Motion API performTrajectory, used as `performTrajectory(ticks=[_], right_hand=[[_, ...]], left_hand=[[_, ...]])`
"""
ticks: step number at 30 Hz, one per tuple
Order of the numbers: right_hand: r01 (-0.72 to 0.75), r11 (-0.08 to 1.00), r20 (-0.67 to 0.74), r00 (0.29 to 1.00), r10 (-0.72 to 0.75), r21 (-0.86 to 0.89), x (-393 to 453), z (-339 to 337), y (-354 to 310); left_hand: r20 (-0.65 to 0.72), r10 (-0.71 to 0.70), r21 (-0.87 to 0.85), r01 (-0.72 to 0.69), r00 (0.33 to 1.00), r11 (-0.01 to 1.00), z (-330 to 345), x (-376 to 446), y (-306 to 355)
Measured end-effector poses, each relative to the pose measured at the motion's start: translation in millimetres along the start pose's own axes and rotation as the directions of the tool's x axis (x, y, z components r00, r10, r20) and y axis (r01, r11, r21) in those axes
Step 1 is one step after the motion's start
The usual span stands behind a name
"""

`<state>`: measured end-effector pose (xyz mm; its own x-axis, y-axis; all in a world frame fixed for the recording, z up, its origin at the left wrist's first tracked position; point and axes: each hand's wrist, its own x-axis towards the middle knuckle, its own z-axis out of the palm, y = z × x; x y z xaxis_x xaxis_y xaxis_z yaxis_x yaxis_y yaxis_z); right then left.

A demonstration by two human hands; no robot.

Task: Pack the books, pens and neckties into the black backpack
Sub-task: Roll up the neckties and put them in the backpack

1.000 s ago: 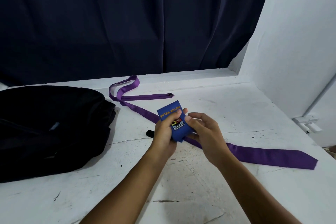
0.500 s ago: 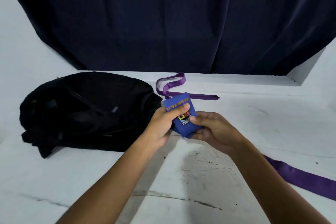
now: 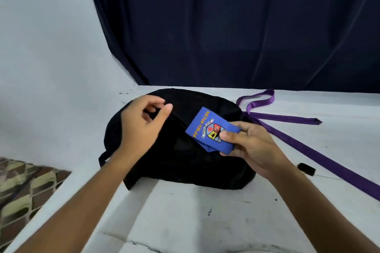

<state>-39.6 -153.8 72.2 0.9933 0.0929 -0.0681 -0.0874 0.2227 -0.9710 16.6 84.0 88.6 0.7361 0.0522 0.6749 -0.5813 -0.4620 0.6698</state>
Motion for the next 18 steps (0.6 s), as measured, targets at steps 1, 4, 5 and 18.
performTrajectory(ticks=[1,4,5,18], right_hand=[[-0.004,0.999,0.004,1.0,0.004,-0.045,1,8,1],[-0.039,0.989,-0.008,0.999,0.038,-0.146,6,36,11],[-0.056,0.985,-0.021,0.998,0.053,-0.161,9,49,15],[0.049,0.878,-0.265,0.944,-0.196,-0.476,54,123,22]], left_hand=[[0.014,0.127,0.116,-0.127,0.992,0.985,-15,9,-16],[0.26,0.349,0.326,-0.422,0.9,0.846,-36,40,-56],[0.37,0.356,0.327,-0.479,0.858,0.815,-39,51,-67],[0.754,0.299,0.031,-0.486,0.585,0.873,17,137,-76]])
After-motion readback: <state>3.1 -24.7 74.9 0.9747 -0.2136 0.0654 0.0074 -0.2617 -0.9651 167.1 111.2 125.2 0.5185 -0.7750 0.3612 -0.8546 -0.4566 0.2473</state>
